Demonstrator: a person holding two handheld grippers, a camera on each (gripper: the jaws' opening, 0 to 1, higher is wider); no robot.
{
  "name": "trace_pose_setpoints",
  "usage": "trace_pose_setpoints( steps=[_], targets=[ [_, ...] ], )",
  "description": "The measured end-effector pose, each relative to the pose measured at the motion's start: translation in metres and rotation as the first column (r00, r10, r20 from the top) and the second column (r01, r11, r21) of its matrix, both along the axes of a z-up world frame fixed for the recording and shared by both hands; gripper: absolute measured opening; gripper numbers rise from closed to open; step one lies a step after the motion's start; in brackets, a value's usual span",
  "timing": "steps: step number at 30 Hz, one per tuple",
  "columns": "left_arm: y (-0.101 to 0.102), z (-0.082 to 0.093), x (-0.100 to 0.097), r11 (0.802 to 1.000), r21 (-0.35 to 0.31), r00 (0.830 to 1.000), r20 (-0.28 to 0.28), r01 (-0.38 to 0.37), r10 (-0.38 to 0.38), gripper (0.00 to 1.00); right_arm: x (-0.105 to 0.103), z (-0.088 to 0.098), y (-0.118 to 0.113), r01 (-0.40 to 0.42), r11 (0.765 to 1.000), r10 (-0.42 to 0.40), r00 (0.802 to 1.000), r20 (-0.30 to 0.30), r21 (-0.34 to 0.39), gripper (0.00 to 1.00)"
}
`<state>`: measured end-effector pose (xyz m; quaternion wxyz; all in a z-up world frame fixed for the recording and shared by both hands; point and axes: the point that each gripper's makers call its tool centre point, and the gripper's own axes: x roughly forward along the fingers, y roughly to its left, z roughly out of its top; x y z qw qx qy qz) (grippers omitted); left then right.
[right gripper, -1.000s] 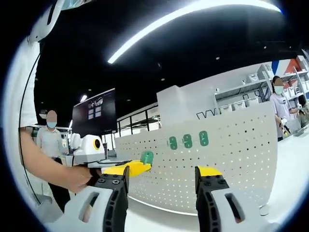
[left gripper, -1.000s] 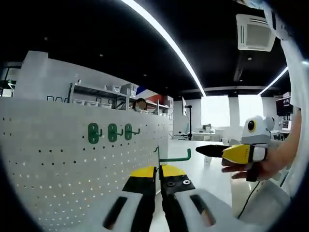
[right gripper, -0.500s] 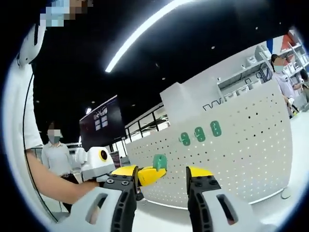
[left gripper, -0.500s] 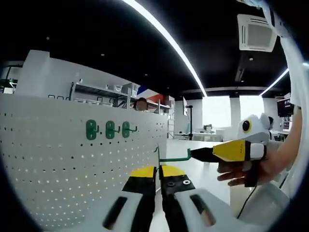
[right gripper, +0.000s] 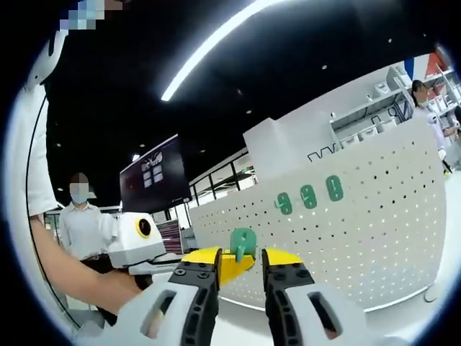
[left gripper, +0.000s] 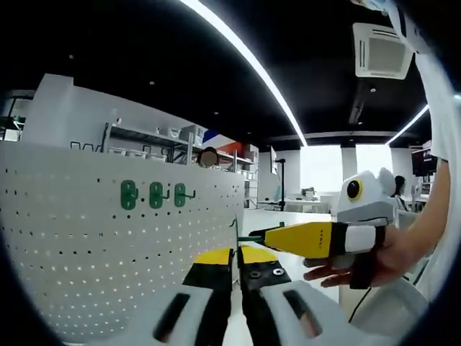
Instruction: Insert the hook assembly into the mounting plate slot until the hook locks in place.
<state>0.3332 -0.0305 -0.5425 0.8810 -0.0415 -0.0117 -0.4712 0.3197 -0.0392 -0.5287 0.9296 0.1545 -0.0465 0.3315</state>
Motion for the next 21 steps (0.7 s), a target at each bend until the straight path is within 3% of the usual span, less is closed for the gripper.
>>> trace_pose_setpoints(
  steps=[11,21],
  targets=[
    [-0.0024,-0.0015,-0.0045,1.0,0.013,1.0,0.002,0.001,-0.001,0.02,0.0025,0.0015,0.0051,0.004,0.999,-0.003,1.0,0.016,-0.037,0.04],
    [-0.0011,-0.0038,-0.0051,0.999,0.033,1.0,0.011,-0.013,0.013,0.01,0.0052,-0.0035,0.0063,0.016,1.0,-0.018,0.998,-0.054,-0.027,0.02]
  ],
)
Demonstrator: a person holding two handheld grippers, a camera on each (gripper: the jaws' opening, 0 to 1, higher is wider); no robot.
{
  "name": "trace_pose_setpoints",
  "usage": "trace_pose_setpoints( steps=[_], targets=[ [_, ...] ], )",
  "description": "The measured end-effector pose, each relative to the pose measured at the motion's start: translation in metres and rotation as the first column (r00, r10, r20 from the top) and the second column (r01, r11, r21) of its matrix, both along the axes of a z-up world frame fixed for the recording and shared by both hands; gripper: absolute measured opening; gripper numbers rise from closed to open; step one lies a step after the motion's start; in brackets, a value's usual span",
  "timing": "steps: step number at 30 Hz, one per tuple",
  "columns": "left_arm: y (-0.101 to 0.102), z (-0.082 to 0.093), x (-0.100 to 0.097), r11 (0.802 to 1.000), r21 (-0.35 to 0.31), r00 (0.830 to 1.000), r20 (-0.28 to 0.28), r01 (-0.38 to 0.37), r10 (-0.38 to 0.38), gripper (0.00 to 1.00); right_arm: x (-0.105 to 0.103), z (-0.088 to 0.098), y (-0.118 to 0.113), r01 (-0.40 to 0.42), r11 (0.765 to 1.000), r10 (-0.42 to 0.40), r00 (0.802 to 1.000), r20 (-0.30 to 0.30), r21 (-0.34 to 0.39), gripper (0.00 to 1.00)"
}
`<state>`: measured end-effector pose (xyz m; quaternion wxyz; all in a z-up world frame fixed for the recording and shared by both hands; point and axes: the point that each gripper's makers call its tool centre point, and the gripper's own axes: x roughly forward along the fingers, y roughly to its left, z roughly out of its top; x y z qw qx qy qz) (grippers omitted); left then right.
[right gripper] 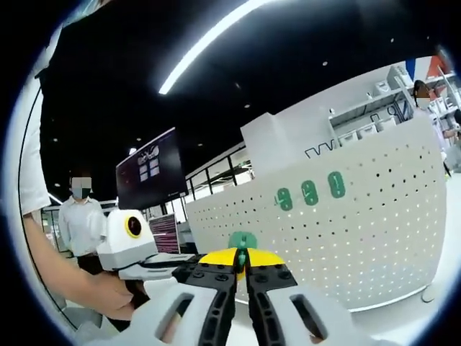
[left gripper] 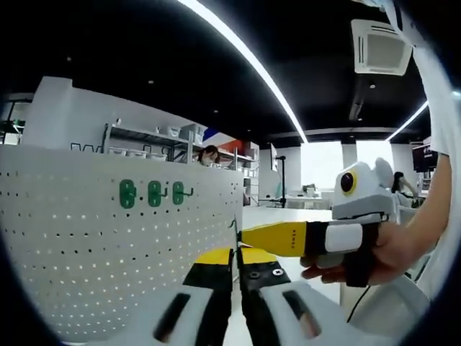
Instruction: Insert the hook assembly into the mounting plate slot until the hook locks in place.
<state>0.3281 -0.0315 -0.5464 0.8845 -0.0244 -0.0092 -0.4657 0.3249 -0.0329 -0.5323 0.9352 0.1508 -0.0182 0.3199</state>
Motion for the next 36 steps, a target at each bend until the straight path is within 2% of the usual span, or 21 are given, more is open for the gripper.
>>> trace_pose_setpoints(
  steps=[3,7,11,13,16,17,21,27,31,33,36],
  targets=[
    [0.001,-0.001,0.0,1.0,0.01,1.0,0.005,-0.005,0.005,0.01,0.0,0.0,0.002,0.006,0.999,-0.006,1.0,-0.003,-0.039,0.01],
    [0.002,-0.003,0.0,1.0,0.028,1.0,0.015,-0.014,0.013,0.01,0.001,-0.003,0.002,0.01,0.999,-0.01,1.0,-0.018,-0.038,0.0],
    [0.001,-0.004,0.0,1.0,0.027,1.0,0.001,-0.012,0.012,0.03,0.0,-0.004,0.001,0.011,0.999,-0.012,1.0,-0.024,-0.039,0.0],
    [0.0,-0.006,0.0,0.998,0.062,0.999,0.042,-0.021,0.018,0.03,0.0,-0.005,0.001,0.01,0.999,-0.011,0.999,-0.03,-0.037,0.0],
    [-0.003,-0.012,0.0,0.996,0.083,1.0,0.022,-0.012,0.01,0.07,0.0,-0.009,0.0,0.011,0.999,-0.012,0.999,-0.041,-0.04,0.0],
    [-0.004,-0.013,-0.001,0.996,0.09,1.0,0.023,-0.009,0.007,0.1,0.0,-0.009,0.0,0.012,0.999,-0.013,0.999,-0.041,-0.039,0.0],
    [-0.006,-0.019,0.0,0.993,0.12,1.0,0.026,-0.018,0.015,0.35,0.0,-0.009,-0.001,0.009,0.999,-0.011,0.999,-0.045,-0.037,0.0],
    [-0.003,-0.023,0.005,0.991,0.122,0.999,0.016,-0.046,0.044,0.71,0.0,-0.008,-0.002,0.009,1.0,-0.01,0.999,-0.049,-0.025,0.0],
    [-0.002,-0.027,0.006,0.992,0.115,0.998,-0.005,-0.054,0.055,0.86,-0.001,-0.008,0.0,0.0,1.0,-0.001,0.999,-0.054,-0.016,0.0],
    [-0.001,-0.026,0.007,0.992,0.113,0.998,0.013,-0.063,0.062,0.91,-0.001,-0.008,0.0,-0.003,1.0,0.002,0.999,-0.053,-0.017,0.0],
    [0.001,-0.025,0.007,0.992,0.105,0.997,0.019,-0.073,0.072,0.93,-0.002,-0.008,0.001,-0.008,1.0,0.007,0.999,-0.054,-0.018,0.0]
  ],
)
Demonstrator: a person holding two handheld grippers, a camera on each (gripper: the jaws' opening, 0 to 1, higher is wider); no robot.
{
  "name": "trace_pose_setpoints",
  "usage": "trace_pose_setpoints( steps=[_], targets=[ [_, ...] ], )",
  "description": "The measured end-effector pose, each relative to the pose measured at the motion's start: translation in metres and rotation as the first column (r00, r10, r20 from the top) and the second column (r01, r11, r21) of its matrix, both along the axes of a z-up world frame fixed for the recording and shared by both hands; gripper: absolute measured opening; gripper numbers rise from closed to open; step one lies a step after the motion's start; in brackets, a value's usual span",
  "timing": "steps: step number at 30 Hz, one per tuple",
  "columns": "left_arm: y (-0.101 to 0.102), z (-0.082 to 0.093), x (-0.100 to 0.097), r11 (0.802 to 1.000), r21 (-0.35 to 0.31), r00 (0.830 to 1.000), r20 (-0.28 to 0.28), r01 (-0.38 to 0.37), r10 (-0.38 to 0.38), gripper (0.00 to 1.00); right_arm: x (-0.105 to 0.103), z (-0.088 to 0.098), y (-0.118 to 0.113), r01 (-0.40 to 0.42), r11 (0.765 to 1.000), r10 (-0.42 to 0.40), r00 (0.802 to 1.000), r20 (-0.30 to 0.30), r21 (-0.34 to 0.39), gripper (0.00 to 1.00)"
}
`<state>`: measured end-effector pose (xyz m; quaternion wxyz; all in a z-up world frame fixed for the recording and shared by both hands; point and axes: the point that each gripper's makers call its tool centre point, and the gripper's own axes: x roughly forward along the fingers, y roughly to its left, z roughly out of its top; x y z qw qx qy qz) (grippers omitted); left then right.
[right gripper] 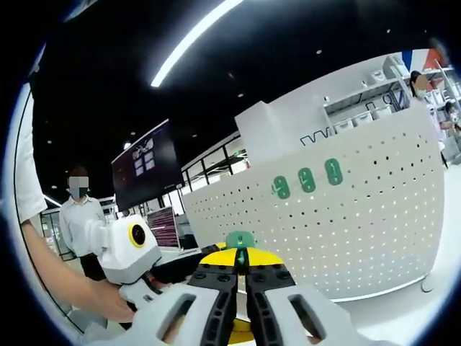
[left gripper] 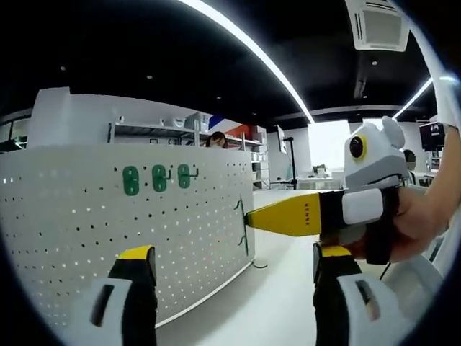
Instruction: Insert the hook assembly into the mounting plate slot until the hook locks in place.
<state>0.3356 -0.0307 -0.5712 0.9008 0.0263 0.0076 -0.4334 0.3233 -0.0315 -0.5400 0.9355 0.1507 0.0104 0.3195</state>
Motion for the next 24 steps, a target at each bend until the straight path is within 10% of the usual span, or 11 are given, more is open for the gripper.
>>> trace_pose_setpoints(
  steps=[5,12,24],
  targets=[
    [0.007,-0.003,0.003,1.0,-0.013,1.0,-0.014,-0.023,0.023,0.91,0.002,0.001,-0.004,0.014,1.0,-0.014,1.0,0.006,-0.02,0.0],
    [0.013,-0.005,0.004,0.999,-0.022,0.999,-0.03,-0.044,0.043,0.88,0.009,0.002,-0.023,0.119,0.966,-0.098,0.99,0.101,-0.228,0.0],
    [0.026,-0.005,0.004,0.996,-0.032,0.997,-0.029,-0.077,0.076,0.86,0.038,0.014,-0.05,0.202,0.956,-0.186,0.978,0.093,-0.214,0.0]
  ],
)
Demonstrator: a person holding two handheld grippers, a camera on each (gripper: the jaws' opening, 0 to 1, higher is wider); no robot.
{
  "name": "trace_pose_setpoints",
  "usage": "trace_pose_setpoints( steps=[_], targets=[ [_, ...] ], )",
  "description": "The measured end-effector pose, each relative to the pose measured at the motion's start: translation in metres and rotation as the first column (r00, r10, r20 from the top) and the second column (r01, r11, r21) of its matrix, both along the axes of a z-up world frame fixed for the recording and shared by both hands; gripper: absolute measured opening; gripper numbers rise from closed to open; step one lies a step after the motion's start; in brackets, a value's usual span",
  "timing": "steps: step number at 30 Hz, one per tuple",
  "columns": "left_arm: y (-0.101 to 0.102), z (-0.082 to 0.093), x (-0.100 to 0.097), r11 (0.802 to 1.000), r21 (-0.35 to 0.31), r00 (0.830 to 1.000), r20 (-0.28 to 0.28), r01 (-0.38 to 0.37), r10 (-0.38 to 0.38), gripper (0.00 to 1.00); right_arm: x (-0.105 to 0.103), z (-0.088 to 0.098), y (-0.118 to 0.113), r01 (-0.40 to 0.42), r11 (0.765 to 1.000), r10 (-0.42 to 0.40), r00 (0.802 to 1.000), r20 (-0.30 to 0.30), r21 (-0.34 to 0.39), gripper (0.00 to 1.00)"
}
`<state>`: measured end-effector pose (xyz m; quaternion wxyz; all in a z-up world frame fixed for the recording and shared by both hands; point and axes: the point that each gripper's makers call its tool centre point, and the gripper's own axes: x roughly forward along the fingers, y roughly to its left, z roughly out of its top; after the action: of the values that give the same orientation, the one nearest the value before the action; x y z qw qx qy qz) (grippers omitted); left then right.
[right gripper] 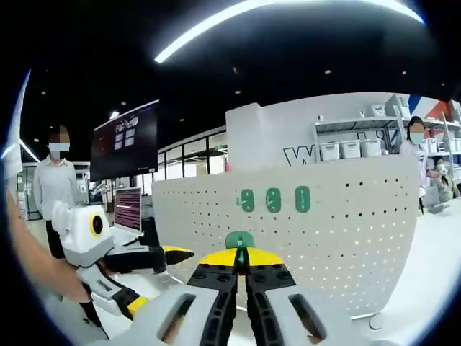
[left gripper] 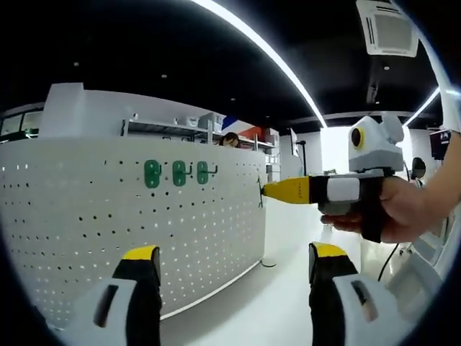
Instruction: Insert the hook assembly into the mounting plate slot until the hook locks in place.
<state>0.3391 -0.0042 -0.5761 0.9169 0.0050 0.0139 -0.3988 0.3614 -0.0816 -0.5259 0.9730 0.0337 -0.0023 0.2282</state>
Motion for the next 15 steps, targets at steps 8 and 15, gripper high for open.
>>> trace_pose_setpoints(
  steps=[8,15],
  targets=[
    [0.019,-0.001,-0.002,0.999,-0.005,0.999,0.008,-0.042,0.042,0.86,0.027,0.016,-0.024,0.07,0.998,-0.07,0.997,0.025,-0.007,0.0],
    [0.034,-0.004,-0.004,0.997,-0.011,0.997,0.008,-0.078,0.078,0.86,0.051,0.022,-0.045,0.13,0.991,-0.13,0.991,0.032,-0.008,0.0]
  ],
)
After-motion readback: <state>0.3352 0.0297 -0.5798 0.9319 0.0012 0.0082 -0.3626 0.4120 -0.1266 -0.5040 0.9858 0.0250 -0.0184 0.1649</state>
